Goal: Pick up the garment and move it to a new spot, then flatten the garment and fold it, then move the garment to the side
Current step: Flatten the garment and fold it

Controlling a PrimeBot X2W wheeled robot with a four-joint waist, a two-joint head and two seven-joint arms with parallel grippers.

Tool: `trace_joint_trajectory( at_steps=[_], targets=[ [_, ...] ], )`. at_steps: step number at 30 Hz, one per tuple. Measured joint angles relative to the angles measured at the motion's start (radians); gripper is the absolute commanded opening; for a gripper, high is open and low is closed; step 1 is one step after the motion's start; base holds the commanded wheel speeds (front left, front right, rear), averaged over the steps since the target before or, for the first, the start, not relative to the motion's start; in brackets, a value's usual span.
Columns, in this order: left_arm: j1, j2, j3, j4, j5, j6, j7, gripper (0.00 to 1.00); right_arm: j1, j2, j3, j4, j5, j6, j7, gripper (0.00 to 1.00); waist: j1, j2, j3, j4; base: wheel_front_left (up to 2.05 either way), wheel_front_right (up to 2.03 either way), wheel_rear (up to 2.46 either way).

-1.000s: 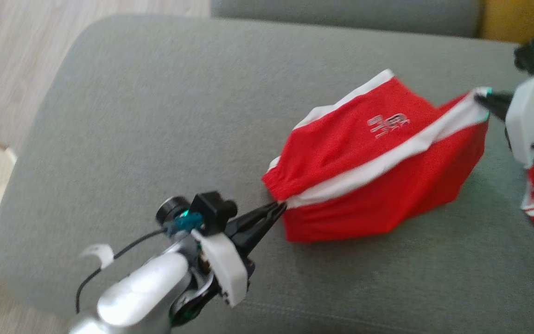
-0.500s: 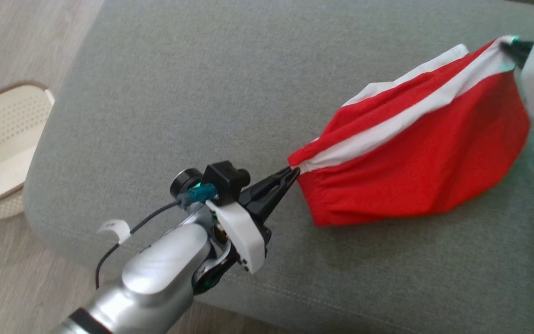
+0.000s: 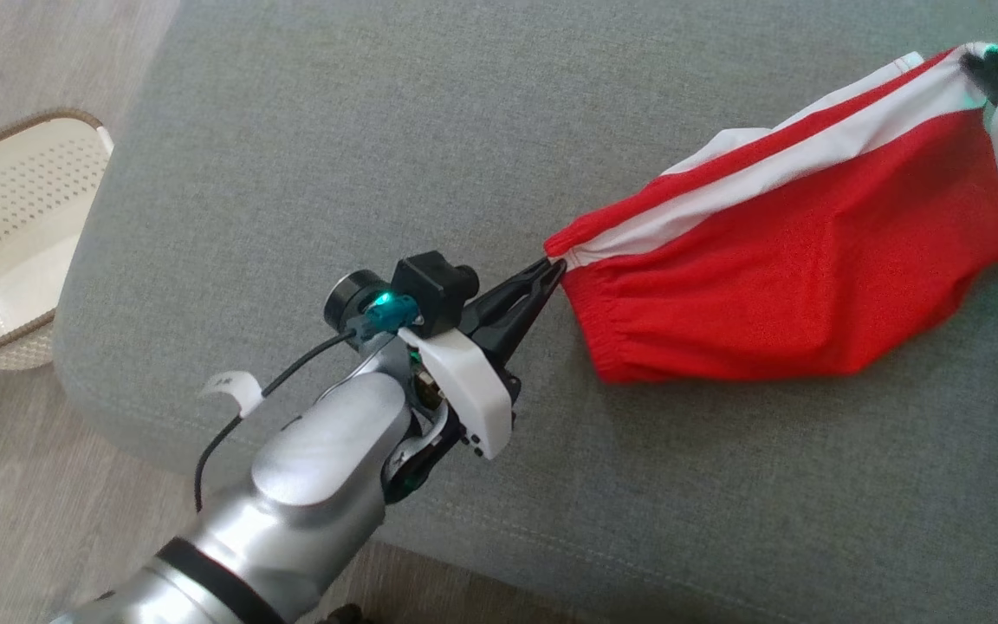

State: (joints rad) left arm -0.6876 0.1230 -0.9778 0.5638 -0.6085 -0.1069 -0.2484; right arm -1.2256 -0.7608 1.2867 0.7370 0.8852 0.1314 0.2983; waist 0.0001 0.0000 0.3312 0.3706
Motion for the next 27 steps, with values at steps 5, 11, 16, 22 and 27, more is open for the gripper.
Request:
trace_joint_trajectory(
  at_steps=[5,11,16,22,27],
  targets=[
    [-0.004,-0.014,0.021,0.032,0.014,0.001,-0.001,1.0,-0.018,0.026,0.0,0.059,0.012,0.0,-0.027,1.0,0.0,0.0,0.007,0.0,0.0,0.0,0.0],
    [0.001,-0.023,0.084,0.046,0.036,0.025,-0.001,1.0,-0.017,0.075,-0.002,0.159,0.0,0.0,-0.128,1.0,0.0,0.0,-0.011,-0.016,0.0,0.0,0.0],
    [0.066,-0.017,0.23,-0.014,0.044,0.085,-0.001,1.0,0.004,0.145,-0.065,0.232,0.021,0.0,-0.288,1.0,0.0,0.0,-0.054,-0.047,0.0,0.0,0.0],
    [0.236,-0.011,0.443,-0.148,0.07,0.131,-0.001,1.0,0.132,0.236,-0.131,0.269,0.057,0.0,-0.488,1.0,-0.0001,0.0,-0.125,-0.109,0.0,0.0,0.0],
    [0.371,-0.026,0.596,-0.268,0.13,0.134,-0.001,1.0,0.216,0.285,-0.211,0.278,0.064,0.0,-0.545,1.0,-0.0001,0.0,-0.186,-0.178,0.0,0.0,0.0]
  ],
)
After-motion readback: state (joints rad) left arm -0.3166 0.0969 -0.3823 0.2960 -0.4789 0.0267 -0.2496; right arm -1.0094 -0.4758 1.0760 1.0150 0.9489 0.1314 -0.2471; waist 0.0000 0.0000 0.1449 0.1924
